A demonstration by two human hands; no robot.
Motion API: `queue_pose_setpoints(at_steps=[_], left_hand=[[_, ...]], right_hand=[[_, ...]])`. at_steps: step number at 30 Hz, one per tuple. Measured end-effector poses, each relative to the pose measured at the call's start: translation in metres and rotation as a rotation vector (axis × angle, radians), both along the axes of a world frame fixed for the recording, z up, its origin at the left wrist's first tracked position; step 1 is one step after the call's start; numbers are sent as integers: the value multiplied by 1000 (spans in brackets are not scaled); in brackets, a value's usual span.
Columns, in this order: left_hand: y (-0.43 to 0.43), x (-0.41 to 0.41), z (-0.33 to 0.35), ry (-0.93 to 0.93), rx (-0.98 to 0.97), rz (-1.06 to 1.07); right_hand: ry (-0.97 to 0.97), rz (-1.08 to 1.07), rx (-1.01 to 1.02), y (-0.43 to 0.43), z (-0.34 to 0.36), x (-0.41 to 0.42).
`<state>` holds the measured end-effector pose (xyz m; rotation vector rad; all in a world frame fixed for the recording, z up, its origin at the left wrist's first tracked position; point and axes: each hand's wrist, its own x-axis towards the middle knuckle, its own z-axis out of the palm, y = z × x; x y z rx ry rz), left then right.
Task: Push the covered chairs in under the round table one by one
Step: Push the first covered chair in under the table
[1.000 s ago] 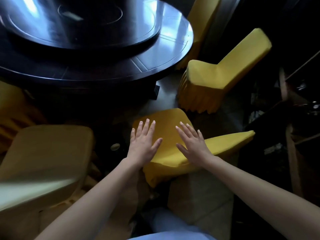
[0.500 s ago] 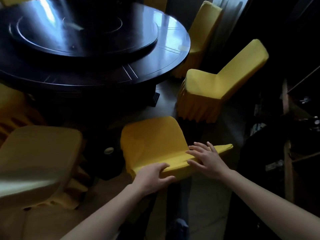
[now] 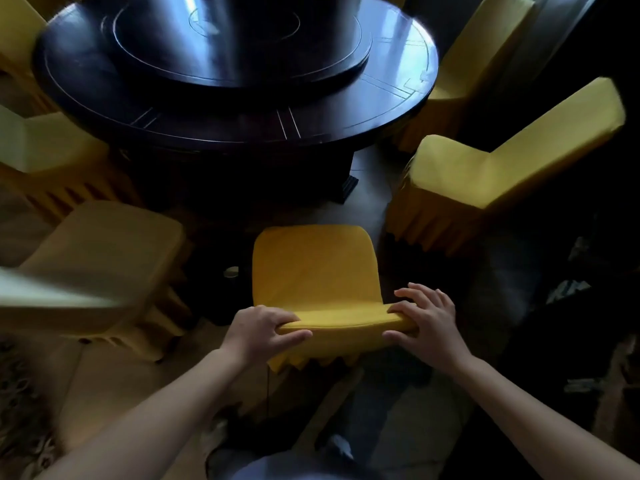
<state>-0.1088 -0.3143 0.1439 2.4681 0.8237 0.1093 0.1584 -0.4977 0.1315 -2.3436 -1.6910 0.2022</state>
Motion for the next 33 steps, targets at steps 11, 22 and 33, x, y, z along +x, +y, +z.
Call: queue_pose_setpoints(at_steps=[11, 22, 33], left_hand=[[19, 21, -1, -5, 1, 103], [79, 56, 3, 43, -49, 206], [150, 99, 2, 47, -48, 273]], right_hand=[[-24, 38, -114, 34, 5, 27], [62, 63, -159, 109, 11, 67], [176, 72, -103, 193, 15, 117]])
